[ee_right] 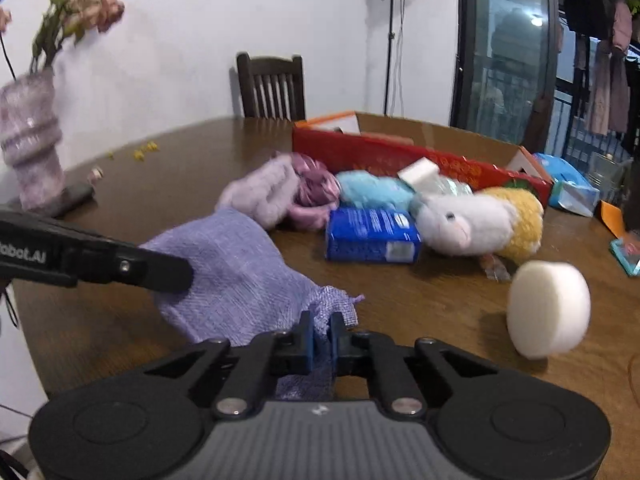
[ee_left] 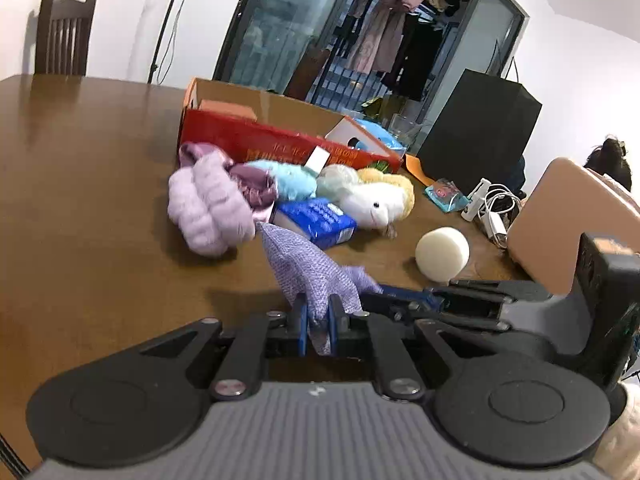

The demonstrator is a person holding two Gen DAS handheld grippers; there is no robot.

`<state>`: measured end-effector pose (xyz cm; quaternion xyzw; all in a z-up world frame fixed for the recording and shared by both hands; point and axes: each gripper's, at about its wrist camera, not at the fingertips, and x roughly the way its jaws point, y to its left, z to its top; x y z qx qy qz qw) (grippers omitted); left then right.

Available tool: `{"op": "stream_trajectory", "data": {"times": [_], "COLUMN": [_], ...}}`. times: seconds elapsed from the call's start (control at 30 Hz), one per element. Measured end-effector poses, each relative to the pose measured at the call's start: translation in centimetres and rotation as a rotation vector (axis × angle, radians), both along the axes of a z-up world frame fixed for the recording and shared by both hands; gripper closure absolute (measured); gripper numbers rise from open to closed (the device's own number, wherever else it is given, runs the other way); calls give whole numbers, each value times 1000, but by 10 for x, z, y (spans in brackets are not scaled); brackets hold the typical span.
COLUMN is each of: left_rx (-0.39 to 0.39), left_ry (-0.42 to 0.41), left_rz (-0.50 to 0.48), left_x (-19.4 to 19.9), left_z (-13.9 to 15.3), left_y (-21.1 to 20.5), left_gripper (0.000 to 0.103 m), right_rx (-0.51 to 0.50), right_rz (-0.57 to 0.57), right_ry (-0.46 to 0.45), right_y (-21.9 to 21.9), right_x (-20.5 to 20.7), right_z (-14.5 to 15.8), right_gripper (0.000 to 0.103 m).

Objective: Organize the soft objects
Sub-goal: 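Carry the purple cloth into the box and release it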

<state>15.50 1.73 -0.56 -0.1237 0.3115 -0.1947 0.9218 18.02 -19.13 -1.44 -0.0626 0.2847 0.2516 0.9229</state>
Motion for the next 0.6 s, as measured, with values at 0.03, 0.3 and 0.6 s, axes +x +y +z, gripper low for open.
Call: {"op": "stream_trajectory", "data": {"times": [0.03,0.3,0.6], "left_rx": [6,-4,71], "left_ry": [-2,-121,-92], "left_rz": [-2,-33,63], "left_x": [3,56,229], "left_z": [2,50,72], "left_y": [0,11,10], "left_gripper": [92,92,92], "right_rx": [14,121,129], "right_rz": [1,35,38], "right_ry": [-14,-123,-11], "right_y": [-1,-16,2], "right_x": [1,51,245], "right_z": [5,56,100], "right_gripper": [95,96,95]}}
